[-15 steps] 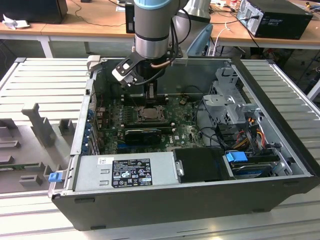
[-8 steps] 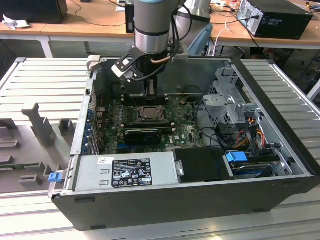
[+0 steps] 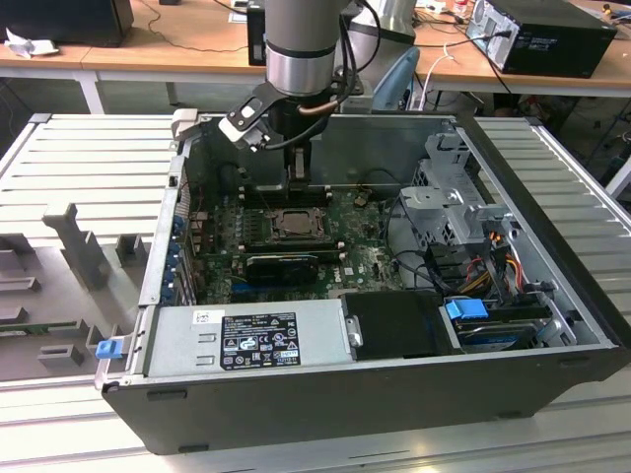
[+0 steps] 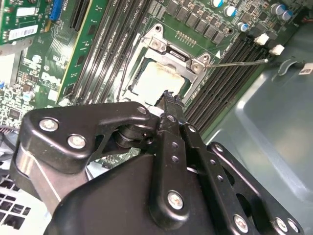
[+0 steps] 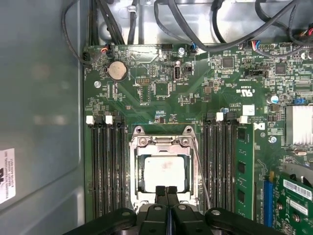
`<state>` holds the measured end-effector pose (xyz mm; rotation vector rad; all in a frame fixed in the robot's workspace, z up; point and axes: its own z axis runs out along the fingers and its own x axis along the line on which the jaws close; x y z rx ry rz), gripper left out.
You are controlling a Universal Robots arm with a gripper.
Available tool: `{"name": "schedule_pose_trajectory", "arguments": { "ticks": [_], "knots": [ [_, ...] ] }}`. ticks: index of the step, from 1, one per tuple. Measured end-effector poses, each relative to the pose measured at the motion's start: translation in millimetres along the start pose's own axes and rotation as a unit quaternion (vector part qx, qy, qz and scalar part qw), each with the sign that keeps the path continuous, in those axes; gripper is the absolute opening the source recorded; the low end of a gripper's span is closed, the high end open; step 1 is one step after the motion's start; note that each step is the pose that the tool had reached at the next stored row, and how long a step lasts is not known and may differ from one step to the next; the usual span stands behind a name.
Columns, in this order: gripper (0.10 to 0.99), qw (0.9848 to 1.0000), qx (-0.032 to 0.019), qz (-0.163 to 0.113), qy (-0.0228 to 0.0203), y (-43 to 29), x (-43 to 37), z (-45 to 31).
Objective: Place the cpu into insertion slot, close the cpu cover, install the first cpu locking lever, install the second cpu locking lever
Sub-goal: 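Install the first cpu locking lever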
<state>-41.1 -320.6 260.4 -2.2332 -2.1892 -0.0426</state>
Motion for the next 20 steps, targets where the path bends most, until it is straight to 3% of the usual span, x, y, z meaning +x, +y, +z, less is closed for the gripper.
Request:
{"name": "schedule_pose_trajectory", "arguments": {
  "ticks": [2, 5, 7, 12, 13, 20],
  "knots": [
    [0.106, 1.0000, 0.0000, 0.000, 0.0000, 0.1, 0.1, -4.0],
    [0.106, 1.0000, 0.0002, -0.009, 0.0002, 0.0, 0.2, -4.1],
    [0.106, 0.9994, 0.0010, -0.035, 0.0003, 0.0, 0.1, -4.2],
    [0.106, 0.9963, 0.0025, -0.086, 0.0007, 0.0, 0.1, -4.2],
    [0.106, 0.9951, 0.0029, -0.099, 0.0008, 0.0, 0.1, -4.2],
    [0.106, 0.9920, 0.0038, -0.126, -0.0012, 0.0, 0.1, -4.2]
  ]
}}
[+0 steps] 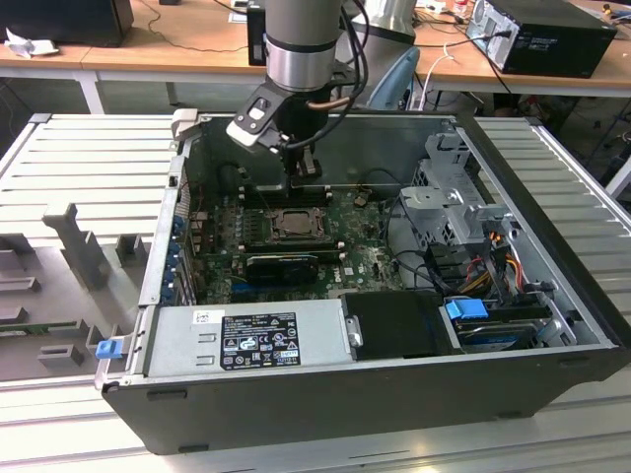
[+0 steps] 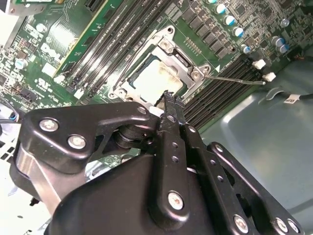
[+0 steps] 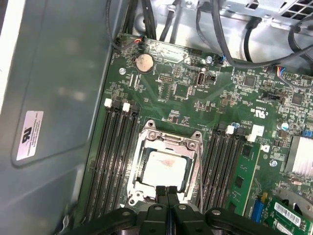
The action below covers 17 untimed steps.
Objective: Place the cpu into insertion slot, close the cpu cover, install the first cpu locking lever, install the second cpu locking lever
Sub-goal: 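Install the first cpu locking lever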
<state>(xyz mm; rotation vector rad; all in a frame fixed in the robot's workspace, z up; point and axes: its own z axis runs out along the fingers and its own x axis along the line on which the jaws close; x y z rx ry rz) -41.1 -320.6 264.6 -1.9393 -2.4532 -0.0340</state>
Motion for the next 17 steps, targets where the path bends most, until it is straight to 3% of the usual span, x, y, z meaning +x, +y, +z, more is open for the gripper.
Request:
{"name": "schedule_pose_trajectory", "arguments": {
  "ticks": [17],
  "knots": [
    [0.106, 0.9995, 0.0012, -0.030, -0.0014, 0.1, 0.0, 0.0]
  ]
}}
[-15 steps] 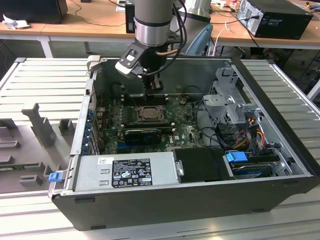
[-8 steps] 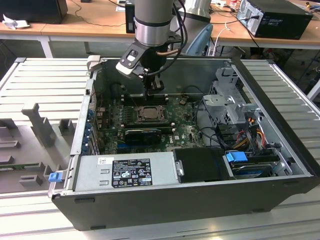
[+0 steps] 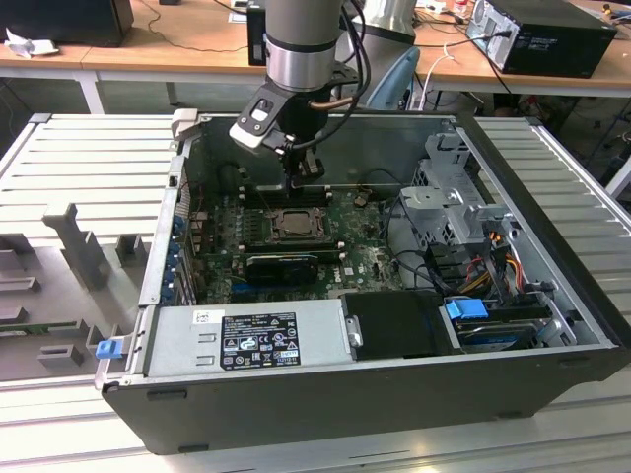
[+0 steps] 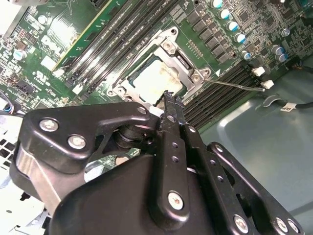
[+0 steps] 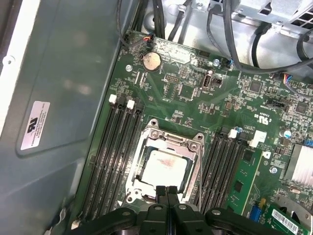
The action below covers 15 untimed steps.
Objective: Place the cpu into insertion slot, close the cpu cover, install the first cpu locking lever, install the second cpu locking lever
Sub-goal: 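Install the first cpu locking lever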
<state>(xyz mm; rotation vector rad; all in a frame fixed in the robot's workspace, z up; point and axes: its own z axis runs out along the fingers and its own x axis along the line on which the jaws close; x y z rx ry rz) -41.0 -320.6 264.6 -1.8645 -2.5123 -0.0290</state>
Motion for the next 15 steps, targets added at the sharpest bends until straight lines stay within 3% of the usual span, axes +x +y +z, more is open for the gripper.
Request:
{"name": "schedule_pose_trajectory", "arguments": {
  "ticks": [15],
  "knots": [
    [0.106, 0.9991, 0.0033, -0.041, -0.0077, -0.1, 0.0, 0.0]
  ]
}}
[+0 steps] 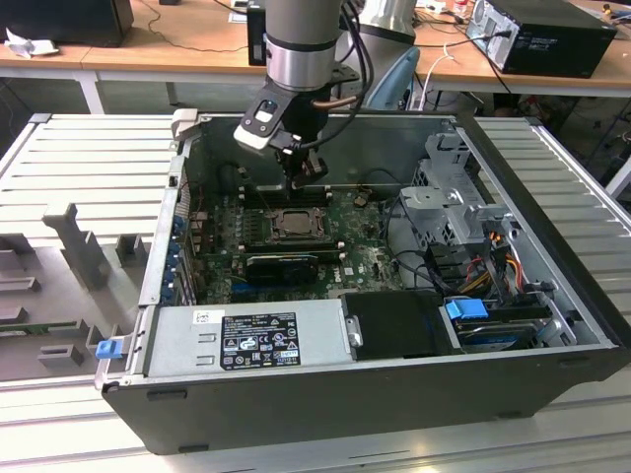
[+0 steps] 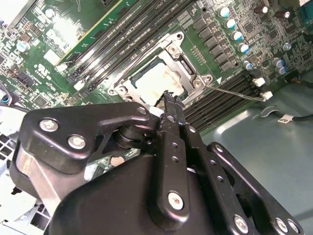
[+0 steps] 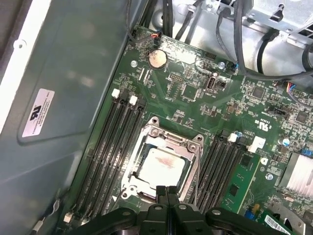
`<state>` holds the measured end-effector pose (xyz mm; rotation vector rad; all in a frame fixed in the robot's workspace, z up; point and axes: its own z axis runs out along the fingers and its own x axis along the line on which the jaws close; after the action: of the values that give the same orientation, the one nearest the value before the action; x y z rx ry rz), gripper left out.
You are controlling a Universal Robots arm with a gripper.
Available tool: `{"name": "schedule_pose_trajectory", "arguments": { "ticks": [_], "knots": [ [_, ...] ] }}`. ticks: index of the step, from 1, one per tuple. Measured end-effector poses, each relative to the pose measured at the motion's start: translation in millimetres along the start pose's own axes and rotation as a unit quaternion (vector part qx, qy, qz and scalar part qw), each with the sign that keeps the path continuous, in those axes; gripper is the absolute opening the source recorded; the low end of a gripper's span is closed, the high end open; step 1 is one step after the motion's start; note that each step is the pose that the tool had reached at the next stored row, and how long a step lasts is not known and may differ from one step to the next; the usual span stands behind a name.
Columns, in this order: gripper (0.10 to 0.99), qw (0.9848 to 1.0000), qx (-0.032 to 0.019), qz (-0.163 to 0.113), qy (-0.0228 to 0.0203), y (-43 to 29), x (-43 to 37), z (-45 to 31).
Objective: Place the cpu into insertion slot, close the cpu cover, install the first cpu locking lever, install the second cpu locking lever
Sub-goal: 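Install the first cpu locking lever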
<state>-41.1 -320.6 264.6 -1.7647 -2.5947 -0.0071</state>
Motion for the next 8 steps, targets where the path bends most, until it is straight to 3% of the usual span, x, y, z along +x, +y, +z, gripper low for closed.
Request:
{"name": "schedule_pose_trajectory", "arguments": {
  "ticks": [8],
  "knots": [
    [0.106, 0.9992, 0.0014, -0.039, -0.0030, 0.0, 0.0, 0.0]
  ]
}}
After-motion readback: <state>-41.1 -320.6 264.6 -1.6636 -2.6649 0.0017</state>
